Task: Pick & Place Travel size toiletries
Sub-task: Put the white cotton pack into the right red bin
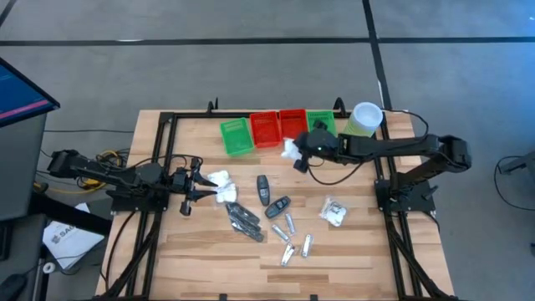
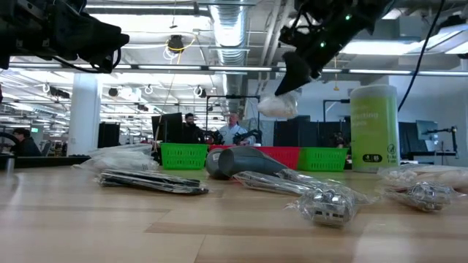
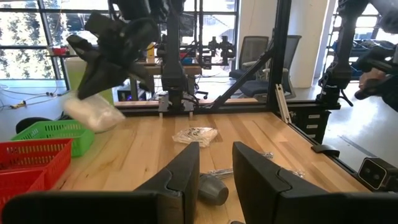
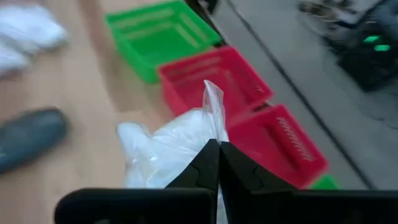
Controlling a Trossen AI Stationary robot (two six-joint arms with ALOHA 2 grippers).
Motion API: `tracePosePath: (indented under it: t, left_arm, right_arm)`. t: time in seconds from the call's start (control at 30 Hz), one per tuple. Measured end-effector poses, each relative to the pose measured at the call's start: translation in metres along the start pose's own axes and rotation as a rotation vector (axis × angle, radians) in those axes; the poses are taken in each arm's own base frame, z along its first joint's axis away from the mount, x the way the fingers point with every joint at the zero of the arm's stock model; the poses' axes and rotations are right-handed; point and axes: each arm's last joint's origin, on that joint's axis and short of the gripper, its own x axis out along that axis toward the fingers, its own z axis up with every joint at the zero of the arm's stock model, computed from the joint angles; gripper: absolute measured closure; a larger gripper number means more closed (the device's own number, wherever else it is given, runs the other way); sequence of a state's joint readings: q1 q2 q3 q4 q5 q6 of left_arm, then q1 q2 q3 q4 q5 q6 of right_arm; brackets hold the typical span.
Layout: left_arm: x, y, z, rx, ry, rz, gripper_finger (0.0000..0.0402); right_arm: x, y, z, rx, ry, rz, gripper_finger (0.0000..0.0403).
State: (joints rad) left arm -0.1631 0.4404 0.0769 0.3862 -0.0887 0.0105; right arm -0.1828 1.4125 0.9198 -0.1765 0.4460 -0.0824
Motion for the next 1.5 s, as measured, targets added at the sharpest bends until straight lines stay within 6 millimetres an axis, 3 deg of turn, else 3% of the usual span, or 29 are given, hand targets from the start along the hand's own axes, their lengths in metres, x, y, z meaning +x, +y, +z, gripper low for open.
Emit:
tracePosePath:
  t: [0.3, 0.57, 1.0, 1.27, 1.5]
  left_arm:
    - [0.0, 0.0, 0.0, 0.0, 0.0, 0.0, 0.0314]
    - [0.0, 0.0, 0.0, 0.0, 0.0, 0.0, 0.0314]
    - [0.0, 0.0, 0.0, 0.0, 0.0, 0.0, 0.0314]
    - [0.0, 0.0, 0.0, 0.0, 0.0, 0.0, 0.0314]
    - [0.0, 0.0, 0.0, 0.0, 0.001, 0.0, 0.0314]
  right_arm:
    - [0.034, -0.013, -0.004, -0.096, 0.024, -0.189, 0.0403]
    - [0.074, -0.029, -0.015, -0.198, 0.052, -0.271, 0.0403]
    - [0.123, -0.053, -0.033, -0.418, 0.1, -0.368, 0.0403]
    - [0.144, -0.064, -0.026, -0.499, 0.123, -0.382, 0.0403]
    - [0.15, -0.063, -0.029, -0.558, 0.14, -0.353, 0.0403]
